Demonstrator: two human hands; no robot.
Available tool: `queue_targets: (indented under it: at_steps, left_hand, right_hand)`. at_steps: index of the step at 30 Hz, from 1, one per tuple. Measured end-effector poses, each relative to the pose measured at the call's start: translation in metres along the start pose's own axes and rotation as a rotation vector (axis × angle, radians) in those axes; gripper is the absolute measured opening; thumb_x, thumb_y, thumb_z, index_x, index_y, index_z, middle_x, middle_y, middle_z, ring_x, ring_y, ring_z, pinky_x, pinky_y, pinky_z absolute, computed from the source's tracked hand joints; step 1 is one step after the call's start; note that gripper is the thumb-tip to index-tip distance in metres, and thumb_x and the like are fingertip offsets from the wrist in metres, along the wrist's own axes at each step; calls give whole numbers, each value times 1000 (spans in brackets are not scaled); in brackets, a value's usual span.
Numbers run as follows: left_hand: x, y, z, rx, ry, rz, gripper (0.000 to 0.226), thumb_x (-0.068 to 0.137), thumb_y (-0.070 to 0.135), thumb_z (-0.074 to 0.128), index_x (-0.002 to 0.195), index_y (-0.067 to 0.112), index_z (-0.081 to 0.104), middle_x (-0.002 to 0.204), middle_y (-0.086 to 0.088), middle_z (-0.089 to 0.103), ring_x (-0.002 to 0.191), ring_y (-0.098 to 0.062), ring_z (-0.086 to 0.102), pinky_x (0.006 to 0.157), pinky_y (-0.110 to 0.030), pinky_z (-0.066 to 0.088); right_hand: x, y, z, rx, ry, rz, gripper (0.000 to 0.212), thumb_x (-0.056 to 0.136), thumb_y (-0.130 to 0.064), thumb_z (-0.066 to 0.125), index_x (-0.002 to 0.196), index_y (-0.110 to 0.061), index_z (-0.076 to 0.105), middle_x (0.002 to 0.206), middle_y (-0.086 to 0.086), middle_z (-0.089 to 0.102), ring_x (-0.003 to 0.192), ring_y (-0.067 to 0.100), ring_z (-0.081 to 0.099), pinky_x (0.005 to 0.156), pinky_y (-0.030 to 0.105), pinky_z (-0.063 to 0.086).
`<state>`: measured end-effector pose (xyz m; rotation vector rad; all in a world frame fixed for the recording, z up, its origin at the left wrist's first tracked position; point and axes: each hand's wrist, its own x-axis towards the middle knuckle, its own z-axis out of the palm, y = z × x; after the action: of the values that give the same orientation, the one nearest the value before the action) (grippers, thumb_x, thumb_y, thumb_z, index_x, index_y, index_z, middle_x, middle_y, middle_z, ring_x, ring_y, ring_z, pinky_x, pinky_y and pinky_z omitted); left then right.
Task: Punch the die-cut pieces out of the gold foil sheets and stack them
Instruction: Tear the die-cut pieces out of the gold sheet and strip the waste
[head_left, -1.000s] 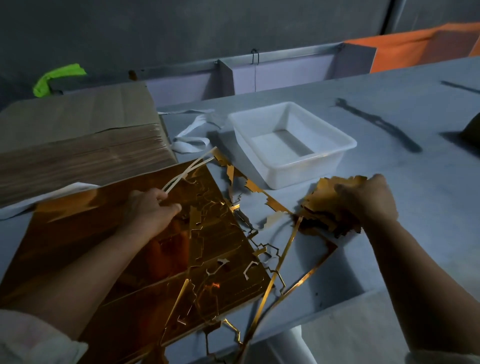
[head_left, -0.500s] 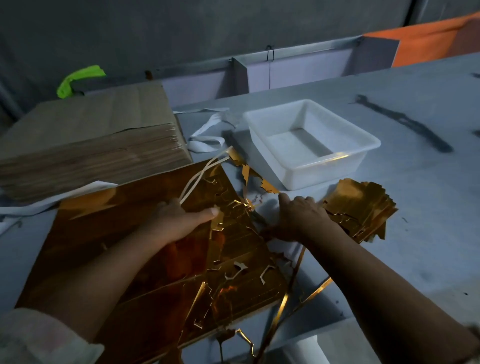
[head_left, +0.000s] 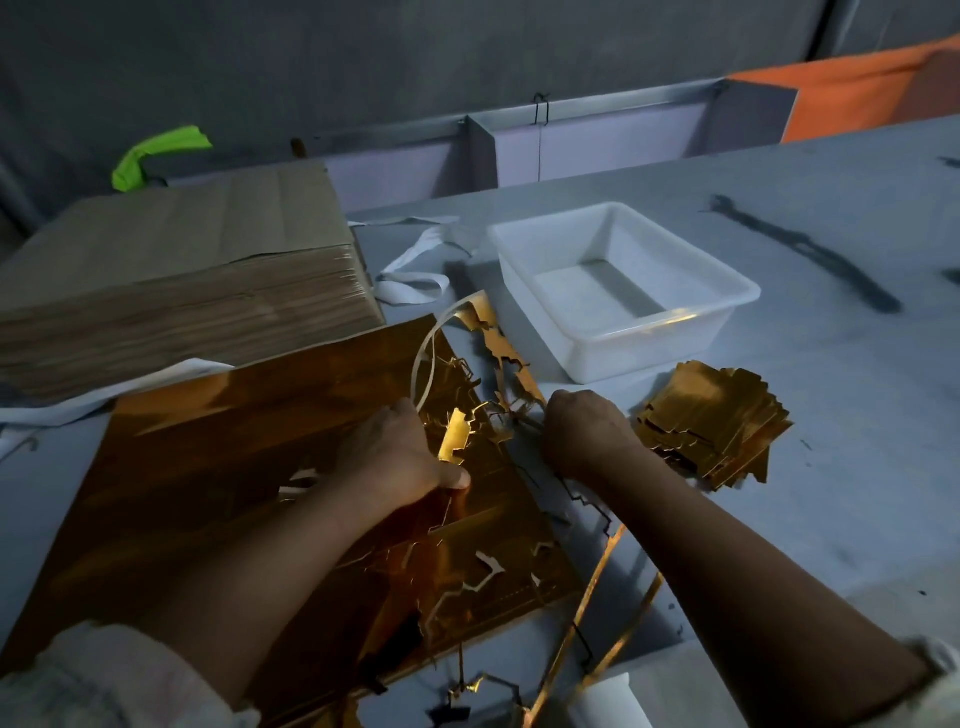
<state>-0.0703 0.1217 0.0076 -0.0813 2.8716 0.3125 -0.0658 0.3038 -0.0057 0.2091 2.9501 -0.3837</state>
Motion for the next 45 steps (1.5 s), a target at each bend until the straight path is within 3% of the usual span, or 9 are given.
queue_targets:
  at_steps: [11,14,19,25,29,33,37,41,45]
  left_hand:
    - [8,2,-1,-117,40,34,60,81,30,77,132,21,48,110,2,54,99,-18,54,56,-22,30]
    - [7,1,1,-148,73,50,55,85,26,74,134,21,49,118,0,57,93,-13,56,54,-20,29]
    - [2,1,-2,-296,105,121,16,90,17,66,100,25,56,89,4,58,75,-12,57,58,-28,46]
    - [-16,9,-35,-969,-236,176,24,89,-1,57,110,9,58,105,-17,69,98,-34,68,91,-49,55]
    - [-30,18,-46,-1147,-281,295,17,78,-10,45,89,-5,58,86,-25,60,76,-33,63,67,-37,55]
    - [-40,19,-53,-1351,-440,375,26,56,4,49,76,-3,63,71,-18,64,66,-26,65,65,-34,54]
    - [-41,25,-52,-1174,-358,385,21,71,0,58,92,-3,61,72,-15,65,64,-24,65,56,-31,55]
    - [-40,27,-54,-1020,-198,232,19,85,-7,47,78,10,53,62,-4,46,49,-12,45,51,-29,41]
    - [-42,24,-66,-1021,-177,248,15,81,-5,44,79,7,52,63,-3,35,44,-9,32,43,-26,34]
  right_hand:
    - [-9,8,-14,136,88,-12,23,89,-15,64,111,-10,57,105,13,63,87,24,57,70,31,47]
    - [-18,1,-29,214,127,-80,27,85,-14,68,111,-9,65,102,11,68,86,23,64,68,28,50]
    - [-28,-16,-43,510,-9,-138,13,94,-15,63,105,-10,67,80,4,72,52,8,65,49,18,53]
    - [-34,-38,-47,920,-133,-156,13,96,-18,60,107,-10,60,92,14,70,80,29,73,76,42,62]
    - [-37,-54,-57,1156,-123,-135,10,93,-1,58,97,-10,57,81,19,66,65,33,70,71,48,61]
    - [-38,-59,-64,1256,-50,-114,16,89,6,55,89,-9,54,70,15,58,48,23,55,45,30,44]
    - [-34,-57,-64,981,99,-129,19,83,-8,68,84,-21,54,86,8,64,79,24,65,68,41,57]
    - [-34,-52,-63,537,498,-155,41,80,-46,72,101,-22,48,100,-2,50,93,18,49,73,32,38]
    - [-41,-45,-73,771,396,-376,53,81,-65,64,123,-34,54,120,-9,54,111,9,51,90,30,43]
